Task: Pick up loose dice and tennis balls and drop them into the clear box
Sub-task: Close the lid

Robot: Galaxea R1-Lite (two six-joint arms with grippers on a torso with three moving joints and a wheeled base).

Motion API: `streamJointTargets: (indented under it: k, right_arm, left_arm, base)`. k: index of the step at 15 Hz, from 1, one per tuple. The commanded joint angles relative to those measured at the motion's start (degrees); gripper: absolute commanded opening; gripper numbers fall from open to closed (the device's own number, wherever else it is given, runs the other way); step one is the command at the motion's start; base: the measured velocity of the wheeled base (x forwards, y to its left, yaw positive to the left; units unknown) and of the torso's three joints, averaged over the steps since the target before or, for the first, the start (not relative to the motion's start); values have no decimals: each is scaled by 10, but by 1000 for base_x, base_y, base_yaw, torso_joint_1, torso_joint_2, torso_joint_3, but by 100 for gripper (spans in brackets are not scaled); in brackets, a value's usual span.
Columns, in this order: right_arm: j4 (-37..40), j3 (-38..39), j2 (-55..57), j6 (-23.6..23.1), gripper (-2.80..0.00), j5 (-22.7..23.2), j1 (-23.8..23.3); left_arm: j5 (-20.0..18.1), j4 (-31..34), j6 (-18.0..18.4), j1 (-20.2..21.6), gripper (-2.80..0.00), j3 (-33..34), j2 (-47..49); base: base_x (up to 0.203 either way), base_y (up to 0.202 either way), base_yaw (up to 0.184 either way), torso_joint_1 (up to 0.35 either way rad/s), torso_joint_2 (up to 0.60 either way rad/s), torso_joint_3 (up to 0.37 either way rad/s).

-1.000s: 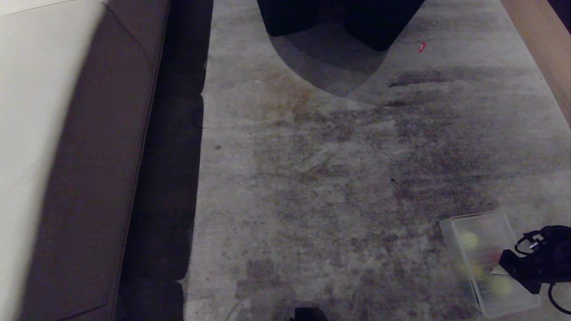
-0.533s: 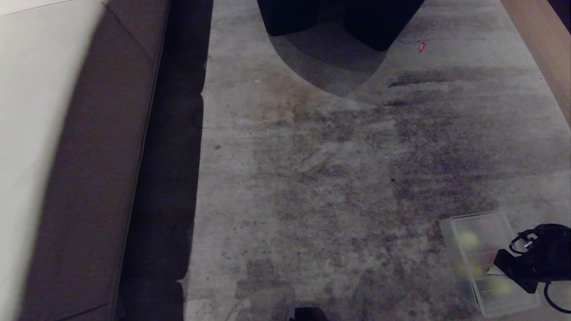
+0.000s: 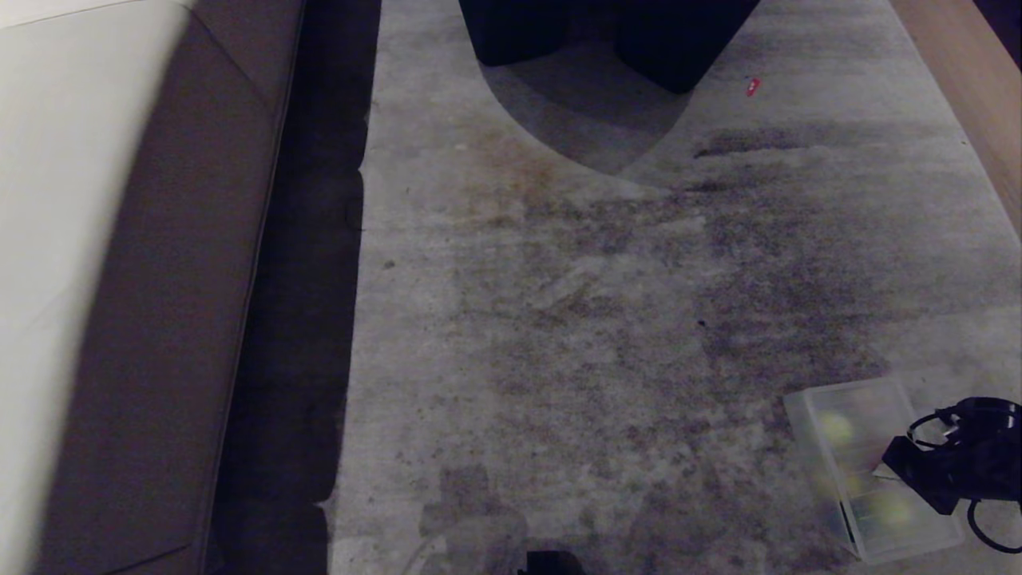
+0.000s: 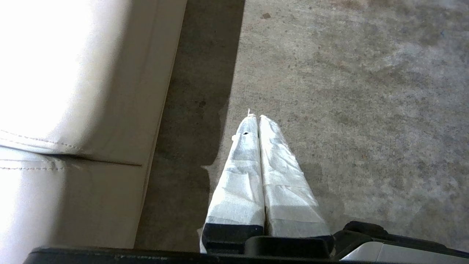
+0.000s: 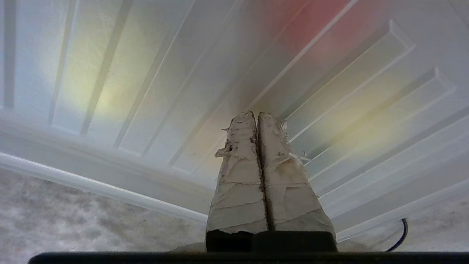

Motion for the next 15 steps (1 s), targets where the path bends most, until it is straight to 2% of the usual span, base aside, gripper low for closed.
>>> streamJointTargets:
  k: [1, 5, 10, 13, 15]
  right_arm:
    - [-1, 10, -14, 0, -280, 5, 0]
    - [1, 53, -66, -2, -280, 31, -8]
    - [5, 100, -96, -22, -280, 29, -38]
    - [7, 123, -159, -56, -280, 35, -46]
    - [19, 146, -234, -105, -280, 49, -46]
  left_arm:
    - [0, -1, -1, 0, -280, 1, 1]
    - [0, 0, -1, 0, -280, 1, 1]
    - [0, -1, -1, 0, -280, 1, 1]
    - [0, -1, -1, 0, -280, 1, 1]
    - [0, -1, -1, 0, -280, 1, 1]
  base:
    - [0, 0, 0, 0, 0, 0]
    - [0, 0, 0, 0, 0, 0]
    - [0, 0, 0, 0, 0, 0]
    - [0, 0, 0, 0, 0, 0]
    - [0, 0, 0, 0, 0, 0]
